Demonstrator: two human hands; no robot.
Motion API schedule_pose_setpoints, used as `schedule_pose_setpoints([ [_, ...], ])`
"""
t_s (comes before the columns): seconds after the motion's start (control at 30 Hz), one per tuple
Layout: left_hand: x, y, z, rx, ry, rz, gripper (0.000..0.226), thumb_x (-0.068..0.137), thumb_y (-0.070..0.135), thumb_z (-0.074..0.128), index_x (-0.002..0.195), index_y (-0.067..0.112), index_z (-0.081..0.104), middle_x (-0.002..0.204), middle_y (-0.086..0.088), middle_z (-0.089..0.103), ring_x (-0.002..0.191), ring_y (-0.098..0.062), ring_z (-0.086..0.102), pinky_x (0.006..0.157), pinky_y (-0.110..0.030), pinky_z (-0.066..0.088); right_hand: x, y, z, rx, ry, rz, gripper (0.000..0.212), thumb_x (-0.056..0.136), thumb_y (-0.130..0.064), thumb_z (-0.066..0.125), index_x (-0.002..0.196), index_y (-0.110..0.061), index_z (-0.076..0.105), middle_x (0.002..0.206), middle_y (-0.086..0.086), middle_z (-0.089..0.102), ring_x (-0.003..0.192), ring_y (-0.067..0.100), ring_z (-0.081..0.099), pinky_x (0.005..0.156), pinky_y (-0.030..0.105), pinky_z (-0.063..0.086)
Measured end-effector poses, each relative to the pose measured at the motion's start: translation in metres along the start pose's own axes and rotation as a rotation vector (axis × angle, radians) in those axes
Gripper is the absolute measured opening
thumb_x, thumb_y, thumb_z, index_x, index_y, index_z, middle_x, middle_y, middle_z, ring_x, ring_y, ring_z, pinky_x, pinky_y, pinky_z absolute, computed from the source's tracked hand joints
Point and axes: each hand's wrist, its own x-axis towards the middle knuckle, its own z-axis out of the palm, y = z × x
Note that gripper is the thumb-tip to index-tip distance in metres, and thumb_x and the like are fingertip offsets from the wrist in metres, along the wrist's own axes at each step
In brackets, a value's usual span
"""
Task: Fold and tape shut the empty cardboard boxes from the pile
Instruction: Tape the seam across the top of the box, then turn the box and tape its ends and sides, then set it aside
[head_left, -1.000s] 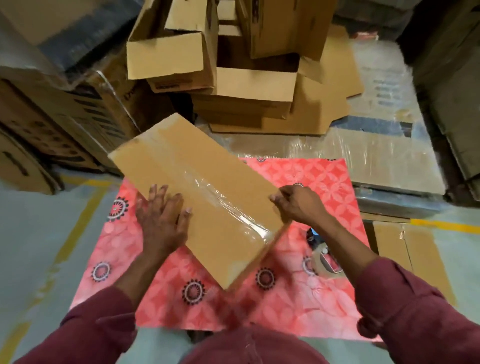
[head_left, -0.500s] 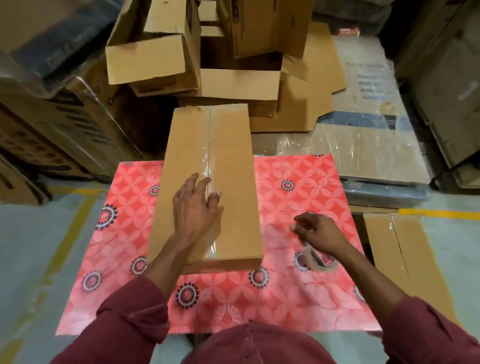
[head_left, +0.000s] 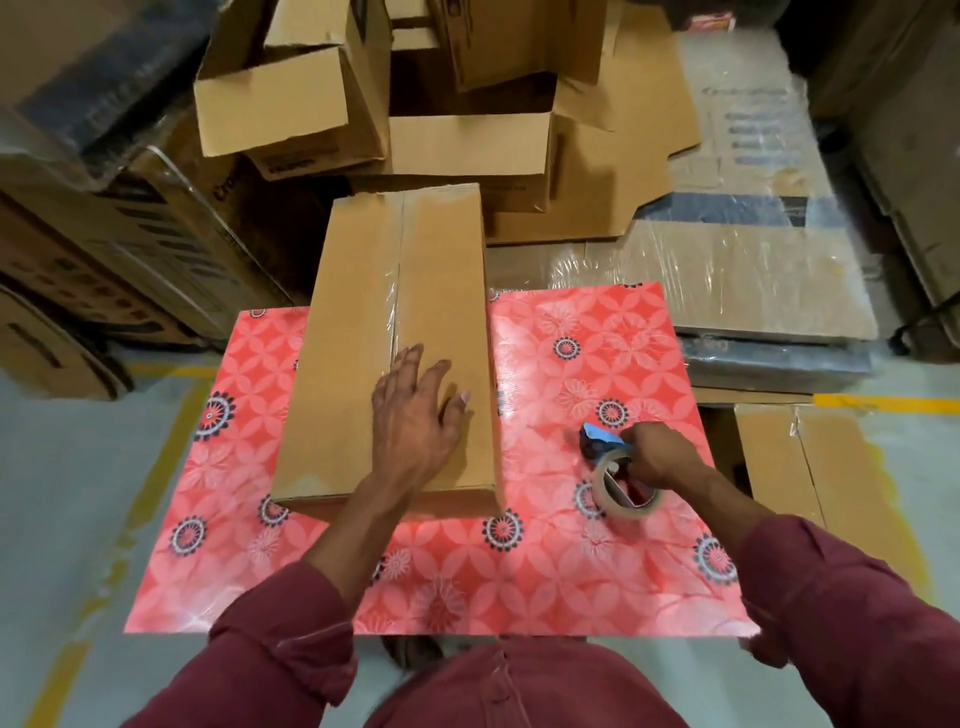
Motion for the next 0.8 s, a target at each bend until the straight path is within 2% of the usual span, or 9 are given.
schedule_pose_setpoints([
  [0.13, -0.009, 0.023, 0.001, -0.244, 0.032, -0.006, 0.039, 0.097, 0.037, 0.061, 0.129, 0.017, 0.069, 0.145, -0.005, 0.058, 0.132, -0.023, 0.055, 0.106, -0.038, 0.049, -0.025, -0.015, -0.016, 0.039, 0.123, -0.101, 0.019, 0.082, -0.022, 0.068, 0.101, -0.024, 0.073, 0.095, 0.004, 0.073, 0.087, 0.03, 0.069, 0.061, 0.031, 0.045],
  [0.2, -0.013, 0.033, -0.003, -0.39, 0.045, -0.043, 0.032, 0.098, 0.034, 0.064, 0.125, 0.018, 0.072, 0.13, 0.001, 0.067, 0.115, -0.013, 0.064, 0.093, -0.033, 0.058, -0.039, -0.025, -0.03, 0.039, 0.217, -0.169, 0.016, 0.086, -0.022, 0.067, 0.102, -0.024, 0.071, 0.097, 0.002, 0.072, 0.09, 0.03, 0.068, 0.063, 0.035, 0.05],
  [0.3, -0.017, 0.043, -0.011, -0.618, 0.019, -0.247, 0.017, 0.099, 0.029, 0.07, 0.113, 0.021, 0.076, 0.101, 0.009, 0.075, 0.085, 0.001, 0.069, 0.073, -0.027, 0.059, -0.063, -0.043, -0.058, 0.042, 0.363, -0.303, 0.023, 0.084, -0.019, 0.067, 0.104, -0.029, 0.07, 0.098, -0.005, 0.071, 0.094, 0.028, 0.064, 0.065, 0.041, 0.054],
  [0.37, -0.018, 0.047, -0.019, -0.79, -0.068, -0.402, 0.014, 0.1, 0.036, 0.069, 0.101, 0.023, 0.076, 0.095, 0.003, 0.076, 0.073, -0.006, 0.071, 0.063, -0.03, 0.058, -0.081, -0.06, -0.079, 0.034, 0.448, -0.37, 0.033, 0.079, -0.014, 0.064, 0.107, -0.032, 0.069, 0.097, -0.008, 0.072, 0.091, 0.026, 0.061, 0.063, 0.04, 0.052],
  [0.43, -0.02, 0.053, -0.033, -0.981, -0.245, -0.576, 0.028, 0.103, 0.039, 0.063, 0.097, 0.014, 0.072, 0.097, -0.006, 0.074, 0.066, -0.015, 0.067, 0.053, -0.029, 0.052, -0.098, -0.081, -0.099, 0.011, 0.537, -0.46, 0.043, 0.075, -0.011, 0.063, 0.112, -0.032, 0.07, 0.101, -0.009, 0.072, 0.089, 0.028, 0.058, 0.062, 0.04, 0.051],
  [0.53, -0.025, 0.054, -0.06, -1.199, -0.484, -0.797, 0.064, 0.101, 0.062, 0.053, 0.107, 0.001, 0.07, 0.089, -0.012, 0.076, 0.073, -0.028, 0.067, 0.063, -0.036, 0.058, -0.119, -0.118, -0.121, -0.011, 0.644, -0.564, 0.054, 0.072, -0.012, 0.063, 0.122, -0.028, 0.07, 0.111, -0.005, 0.073, 0.09, 0.03, 0.059, 0.064, 0.044, 0.054],
  [0.6, -0.025, 0.042, -0.075, -1.334, -0.583, -0.899, 0.079, 0.099, 0.071, 0.045, 0.117, -0.002, 0.069, 0.097, -0.015, 0.078, 0.085, -0.033, 0.071, 0.073, -0.041, 0.061, -0.131, -0.145, -0.129, -0.032, 0.673, -0.594, 0.059, 0.071, -0.014, 0.063, 0.128, -0.027, 0.069, 0.115, -0.004, 0.072, 0.093, 0.03, 0.059, 0.065, 0.043, 0.055],
  [0.7, -0.028, 0.013, -0.092, -1.5, -0.601, -0.966, 0.086, 0.097, 0.074, 0.043, 0.126, -0.003, 0.068, 0.107, -0.017, 0.076, 0.089, -0.035, 0.071, 0.081, -0.043, 0.06, -0.146, -0.189, -0.134, -0.116, 0.661, -0.638, 0.061, 0.073, -0.031, 0.05, 0.131, -0.026, 0.067, 0.117, -0.001, 0.069, 0.097, 0.032, 0.058, 0.067, 0.043, 0.055],
  [0.8, -0.037, -0.015, -0.11, -1.559, -0.577, -0.957, 0.077, 0.097, 0.073, 0.044, 0.116, 0.004, 0.071, 0.102, -0.013, 0.075, 0.085, -0.033, 0.069, 0.078, -0.041, 0.056, -0.154, -0.229, -0.136, -0.192, 0.596, -0.66, 0.074, 0.072, -0.052, 0.039, 0.136, -0.024, 0.065, 0.118, 0.003, 0.066, 0.1, 0.034, 0.057, 0.074, 0.046, 0.055],
])
